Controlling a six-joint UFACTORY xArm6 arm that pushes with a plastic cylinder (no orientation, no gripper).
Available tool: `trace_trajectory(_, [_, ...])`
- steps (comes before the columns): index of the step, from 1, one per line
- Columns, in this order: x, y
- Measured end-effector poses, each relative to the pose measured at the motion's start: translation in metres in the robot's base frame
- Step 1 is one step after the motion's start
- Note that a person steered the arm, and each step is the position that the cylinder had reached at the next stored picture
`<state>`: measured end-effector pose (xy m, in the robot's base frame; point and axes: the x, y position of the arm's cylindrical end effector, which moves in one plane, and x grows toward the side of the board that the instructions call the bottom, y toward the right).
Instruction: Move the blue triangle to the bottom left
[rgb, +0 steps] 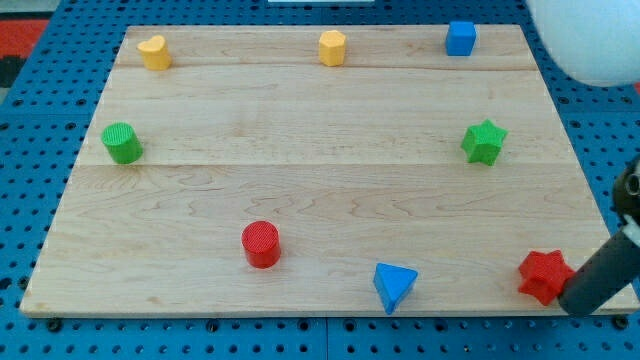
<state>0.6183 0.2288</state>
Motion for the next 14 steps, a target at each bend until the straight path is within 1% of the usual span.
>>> trace_trajectory(1, [0.0,-0.013])
trace_trajectory(2, [-0.001,-0.052])
trace_trajectory(3, [-0.001,-0.114])
trace_trajectory(4, [-0.012,-0.171])
trace_trajectory(5, [-0.036,-0.195])
trace_trajectory(7, [-0.043,-0.333])
trace_trajectory(8, [-0.05,-0.331])
trace_trajectory(9, [-0.057,-0.284])
trace_trajectory(10, [-0.036,-0.28])
trace_trajectory(11, [-0.063,-0.238])
trace_trajectory(12, [-0.111,-0.234])
trace_trajectory(13, [-0.146,-0.263])
trace_trajectory(14, [-0.152,-0.317])
